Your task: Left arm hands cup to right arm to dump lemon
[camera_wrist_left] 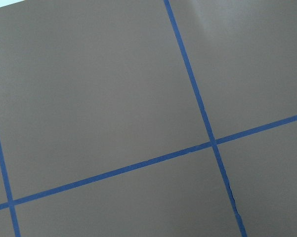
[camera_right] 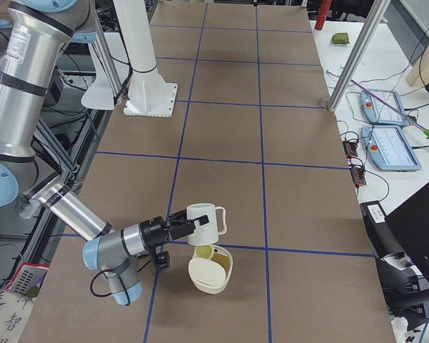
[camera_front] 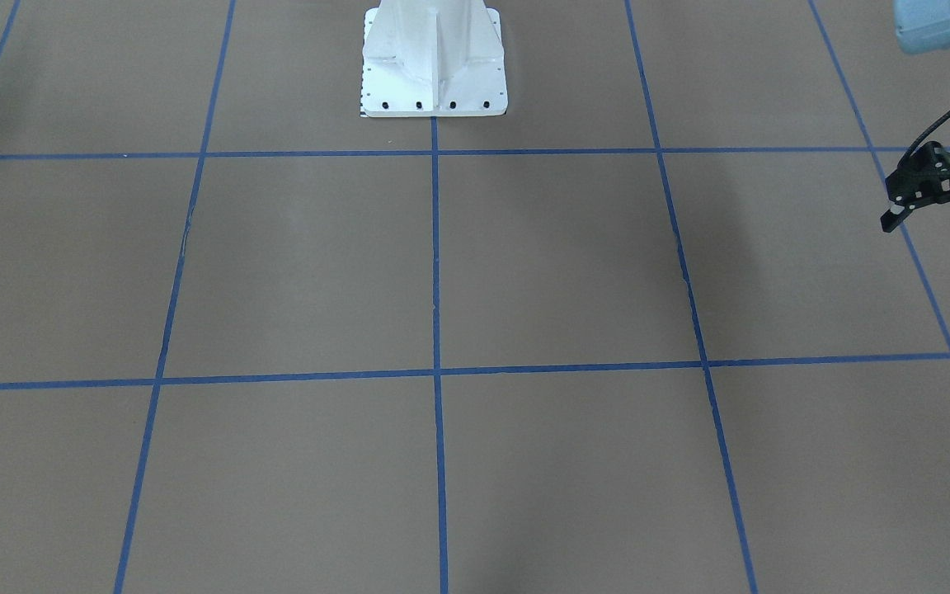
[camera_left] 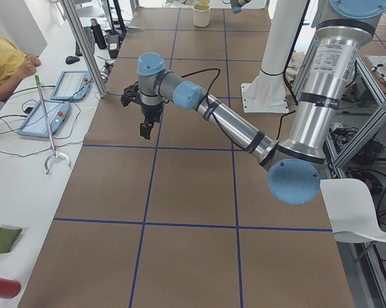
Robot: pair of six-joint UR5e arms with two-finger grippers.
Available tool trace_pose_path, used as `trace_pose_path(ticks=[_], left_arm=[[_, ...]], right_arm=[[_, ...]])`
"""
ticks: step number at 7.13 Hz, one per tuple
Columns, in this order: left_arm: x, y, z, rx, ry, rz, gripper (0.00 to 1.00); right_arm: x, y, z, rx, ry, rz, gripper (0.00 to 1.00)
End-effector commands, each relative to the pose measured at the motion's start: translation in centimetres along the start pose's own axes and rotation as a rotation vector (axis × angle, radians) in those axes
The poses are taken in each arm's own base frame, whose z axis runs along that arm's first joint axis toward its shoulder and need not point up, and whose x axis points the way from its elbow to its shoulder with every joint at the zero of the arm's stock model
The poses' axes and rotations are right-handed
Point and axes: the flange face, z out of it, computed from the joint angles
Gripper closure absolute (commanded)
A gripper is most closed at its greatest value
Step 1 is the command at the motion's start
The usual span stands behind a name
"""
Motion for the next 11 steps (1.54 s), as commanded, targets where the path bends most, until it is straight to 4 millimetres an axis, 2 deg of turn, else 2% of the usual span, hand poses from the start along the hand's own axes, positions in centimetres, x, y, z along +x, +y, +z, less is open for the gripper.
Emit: trace_pose_path(ticks=[1, 3, 5, 8, 11], left_arm=[[-0.1, 0.1, 0.0, -0.001, 0.0, -0.001, 0.0], [-0.1, 0.1, 0.0, -0.001, 0.0, -0.001, 0.0], [-0.1, 0.1, 0.0, -0.001, 0.0, -0.001, 0.0], [0.0, 0.1, 0.0, 0.0, 0.0, 0.0, 0.0], [-0.1, 0.1, 0.1, -0.002, -0.001, -0.002, 0.0]], right_arm=[[-0.1, 0.1, -0.2, -0.015, -0.008, 0.033, 1.0], [0.1, 0.2, -0.3, -0.018, 0.009, 0.013, 1.0], [0.8, 0.5, -0.3, -0.037, 0.077, -0.178, 1.0], [1.7, 0.7, -0.8, -0.075, 0.167, -0.545, 1.0], [2.5, 0.9, -0.4, -0.099, 0.265, -0.944, 1.0]])
